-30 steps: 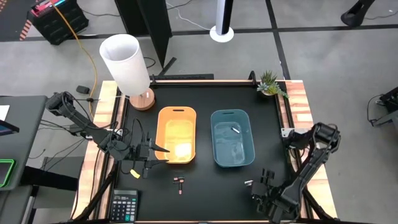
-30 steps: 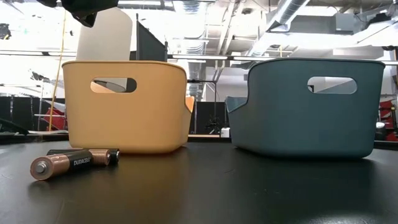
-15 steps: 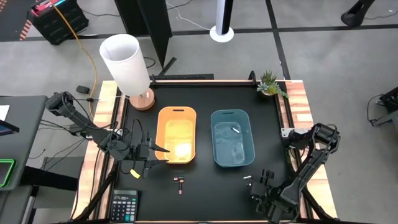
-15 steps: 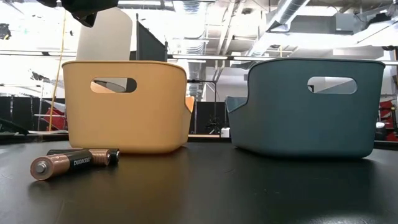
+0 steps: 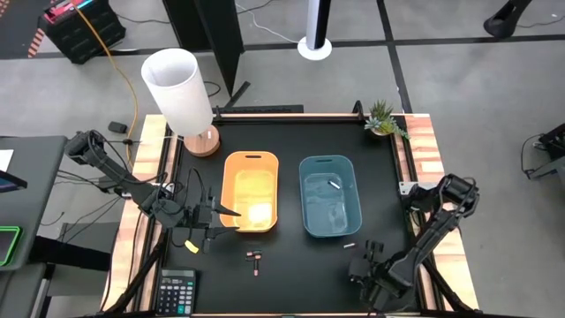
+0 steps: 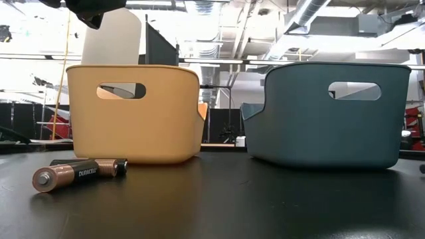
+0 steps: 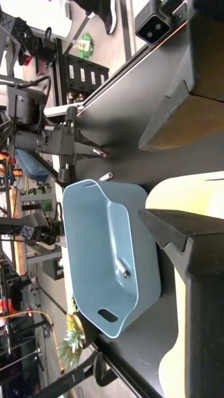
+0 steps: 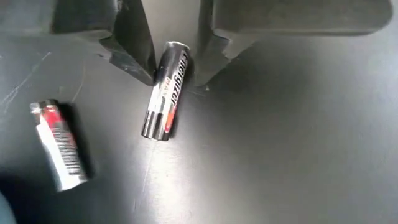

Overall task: Sort batteries
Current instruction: Put the bottom silver battery into the blue bin

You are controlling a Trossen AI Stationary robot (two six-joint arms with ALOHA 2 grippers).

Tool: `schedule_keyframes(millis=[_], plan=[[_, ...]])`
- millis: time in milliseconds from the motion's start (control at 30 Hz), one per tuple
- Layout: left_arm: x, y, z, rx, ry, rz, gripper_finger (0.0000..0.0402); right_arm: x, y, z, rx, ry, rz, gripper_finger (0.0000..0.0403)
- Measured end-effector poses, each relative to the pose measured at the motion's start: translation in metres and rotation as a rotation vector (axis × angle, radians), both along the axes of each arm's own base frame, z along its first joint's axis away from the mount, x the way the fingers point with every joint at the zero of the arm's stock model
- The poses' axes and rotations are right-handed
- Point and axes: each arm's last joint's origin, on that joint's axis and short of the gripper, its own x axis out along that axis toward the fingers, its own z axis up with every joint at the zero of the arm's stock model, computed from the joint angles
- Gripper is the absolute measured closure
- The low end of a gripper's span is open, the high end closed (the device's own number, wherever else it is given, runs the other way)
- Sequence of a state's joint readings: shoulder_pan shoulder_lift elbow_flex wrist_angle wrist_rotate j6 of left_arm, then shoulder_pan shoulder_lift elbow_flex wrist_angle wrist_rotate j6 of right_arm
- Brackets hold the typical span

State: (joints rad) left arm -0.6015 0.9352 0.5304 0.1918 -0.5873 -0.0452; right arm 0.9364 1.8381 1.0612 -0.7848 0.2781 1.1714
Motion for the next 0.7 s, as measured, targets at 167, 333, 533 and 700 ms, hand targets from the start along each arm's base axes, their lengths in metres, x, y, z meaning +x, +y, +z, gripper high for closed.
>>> schedule_keyframes(millis=[167, 333, 533, 700], plan=[[0.000, 0.000, 0.000, 0.001, 0.000, -0.001, 0.0244, 0.004, -0.001, -0.003, 0.011, 0.010, 0.006, 0.0331], [0.000, 0.000, 0.000, 0.004, 0.000, -0.001, 0.0244, 0.003, 0.000, -0.003, 0.011, 0.011, 0.010, 0.0370], [0.000, 0.000, 0.000, 0.005, 0.000, -0.001, 0.0244, 0.004, 0.002, 0.001, 0.000, 0.020, 0.015, 0.0376], [0.000, 0.000, 0.000, 0.005, 0.000, -0.001, 0.0244, 0.006, 0.005, 0.008, -0.024, 0.021, 0.024, 0.0377]])
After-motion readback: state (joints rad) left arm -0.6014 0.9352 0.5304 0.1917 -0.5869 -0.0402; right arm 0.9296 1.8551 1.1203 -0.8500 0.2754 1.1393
